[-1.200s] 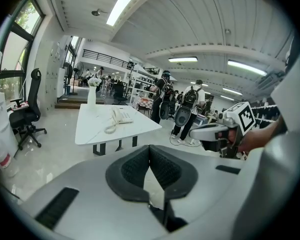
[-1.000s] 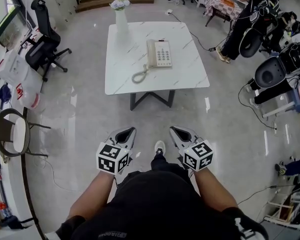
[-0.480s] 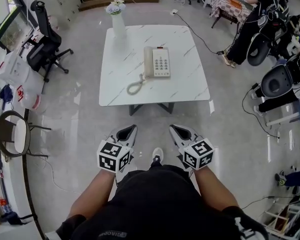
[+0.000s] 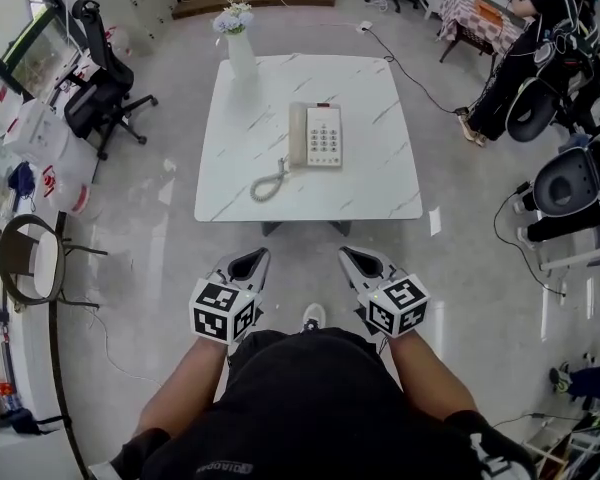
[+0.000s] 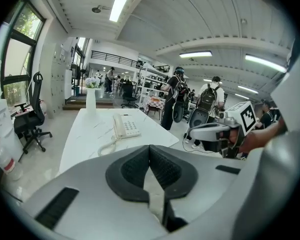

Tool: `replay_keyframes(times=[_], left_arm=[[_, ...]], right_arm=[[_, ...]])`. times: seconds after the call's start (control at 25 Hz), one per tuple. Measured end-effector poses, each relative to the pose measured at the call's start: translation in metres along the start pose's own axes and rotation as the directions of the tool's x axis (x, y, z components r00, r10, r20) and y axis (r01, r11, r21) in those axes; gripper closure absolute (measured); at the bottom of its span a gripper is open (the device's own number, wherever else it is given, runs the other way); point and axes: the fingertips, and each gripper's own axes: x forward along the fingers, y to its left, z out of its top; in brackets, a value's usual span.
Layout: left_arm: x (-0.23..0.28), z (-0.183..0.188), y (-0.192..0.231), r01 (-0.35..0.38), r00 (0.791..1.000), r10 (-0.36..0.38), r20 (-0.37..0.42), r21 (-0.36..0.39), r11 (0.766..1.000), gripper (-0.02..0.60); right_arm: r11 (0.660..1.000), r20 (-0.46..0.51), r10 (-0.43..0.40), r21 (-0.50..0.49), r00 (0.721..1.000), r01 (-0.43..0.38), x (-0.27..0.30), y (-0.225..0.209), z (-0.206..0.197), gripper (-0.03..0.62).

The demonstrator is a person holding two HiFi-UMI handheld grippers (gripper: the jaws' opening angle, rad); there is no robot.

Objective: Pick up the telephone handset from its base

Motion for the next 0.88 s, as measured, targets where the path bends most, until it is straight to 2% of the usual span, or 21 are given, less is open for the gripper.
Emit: replay_keyframes(times=[0.56,0.88], left_arm=[[0.021,0.011,-0.006,-0.032,0.999,0.032,-0.015,0.000,0.999,0.579],[0.038,0.013,0.000,-0.011,1.000,0.011,-0.026,-0.013,1.000,0.580]], right_arm=[[0.999,-0.028,0.046,0.004,0.999,-0.046,0.009,-0.028,0.002,0.594],[0.999,-0.039,0.040,0.018,0.998,-0.040,0.017,-0.035,-0.002,0.594]])
